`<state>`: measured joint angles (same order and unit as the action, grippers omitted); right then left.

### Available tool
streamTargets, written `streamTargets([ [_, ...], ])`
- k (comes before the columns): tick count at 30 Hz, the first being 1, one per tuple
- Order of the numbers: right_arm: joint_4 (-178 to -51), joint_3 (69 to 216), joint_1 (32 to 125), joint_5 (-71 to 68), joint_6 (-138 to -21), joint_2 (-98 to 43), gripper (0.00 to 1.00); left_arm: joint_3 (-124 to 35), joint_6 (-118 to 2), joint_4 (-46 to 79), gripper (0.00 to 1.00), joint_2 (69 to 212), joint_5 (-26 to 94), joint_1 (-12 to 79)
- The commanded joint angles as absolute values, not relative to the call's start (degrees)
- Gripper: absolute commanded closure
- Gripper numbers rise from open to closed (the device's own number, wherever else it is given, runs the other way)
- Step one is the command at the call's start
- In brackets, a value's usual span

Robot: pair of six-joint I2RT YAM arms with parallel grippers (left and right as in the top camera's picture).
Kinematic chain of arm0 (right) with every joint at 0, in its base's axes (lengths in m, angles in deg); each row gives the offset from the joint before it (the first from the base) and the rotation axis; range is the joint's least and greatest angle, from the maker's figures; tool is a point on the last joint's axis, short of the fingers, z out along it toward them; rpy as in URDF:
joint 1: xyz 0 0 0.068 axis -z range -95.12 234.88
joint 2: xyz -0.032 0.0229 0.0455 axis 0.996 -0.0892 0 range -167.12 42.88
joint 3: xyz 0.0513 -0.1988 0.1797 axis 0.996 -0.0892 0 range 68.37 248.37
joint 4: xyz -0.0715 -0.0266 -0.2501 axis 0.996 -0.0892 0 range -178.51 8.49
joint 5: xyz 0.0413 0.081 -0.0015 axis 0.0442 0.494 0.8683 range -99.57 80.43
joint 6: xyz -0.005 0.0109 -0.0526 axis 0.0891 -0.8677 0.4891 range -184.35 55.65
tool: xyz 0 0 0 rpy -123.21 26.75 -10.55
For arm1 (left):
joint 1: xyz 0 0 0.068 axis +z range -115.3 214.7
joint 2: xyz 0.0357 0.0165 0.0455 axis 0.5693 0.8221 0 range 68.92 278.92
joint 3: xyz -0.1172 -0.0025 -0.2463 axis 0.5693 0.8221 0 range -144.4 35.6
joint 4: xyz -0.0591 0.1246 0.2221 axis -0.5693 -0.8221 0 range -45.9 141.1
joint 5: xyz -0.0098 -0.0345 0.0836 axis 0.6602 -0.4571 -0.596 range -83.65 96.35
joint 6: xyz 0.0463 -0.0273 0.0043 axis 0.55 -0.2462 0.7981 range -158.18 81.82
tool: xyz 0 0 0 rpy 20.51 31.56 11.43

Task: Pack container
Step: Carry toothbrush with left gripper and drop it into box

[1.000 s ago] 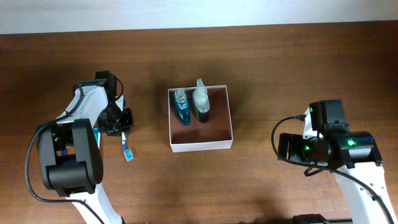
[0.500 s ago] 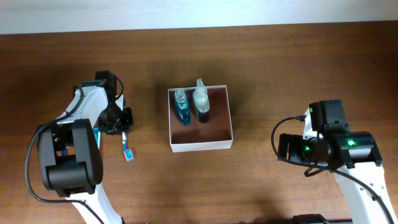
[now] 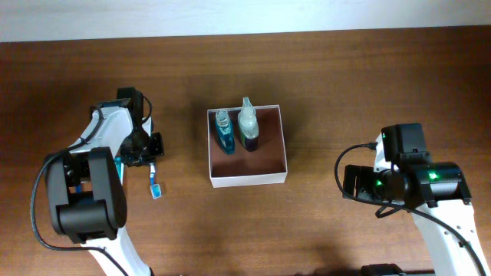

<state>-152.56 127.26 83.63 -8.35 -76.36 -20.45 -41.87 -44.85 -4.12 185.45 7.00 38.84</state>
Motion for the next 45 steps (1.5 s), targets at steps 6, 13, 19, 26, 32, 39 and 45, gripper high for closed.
streamTargets([
  [6, -149.26, 133.62, 84.74, -8.88, -82.48, -20.49, 0.0, -45.61, -44.5, -9.24, 1.0, 181.99, 7.46, 38.12],
  [13, -151.64, 138.87, 98.53, -7.17, -82.79, -20.91, 0.0, -48.47, -39.21, -10.24, 1.0, 165.27, 7.39, 31.52],
  [19, -155.88, 138.87, 107.87, -3.11, -81.72, -23.75, 0.49, -48.47, -31.89, -10.37, 1.0, 155.2, 7.39, 19.87],
  [26, -155.9, 138.76, 109.29, -2.25, -81.72, -26.76, 0.81, -48.47, -22.97, -8.45, 1.0, 154.67, 6.37, 3.83],
  [32, -155.88, 138.76, 109.29, -2.25, -81.72, -28.01, 0.87, -48.47, -15.26, -2.33, 1.0, 158.48, 1.47, -5.05],
  [39, -156.36, 138.69, 109.29, -2.23, -81.72, -28.01, 0.87, -48.47, -14.01, 1.34, 1.0, 166.02, 0.9, -5.48],
  [45, -156.97, 137.79, 108.24, -2.25, -80.95, -28.01, 0.87, -48.45, -14.04, 2.96, 1.0, 171.24, 0.9, -5.37],
])
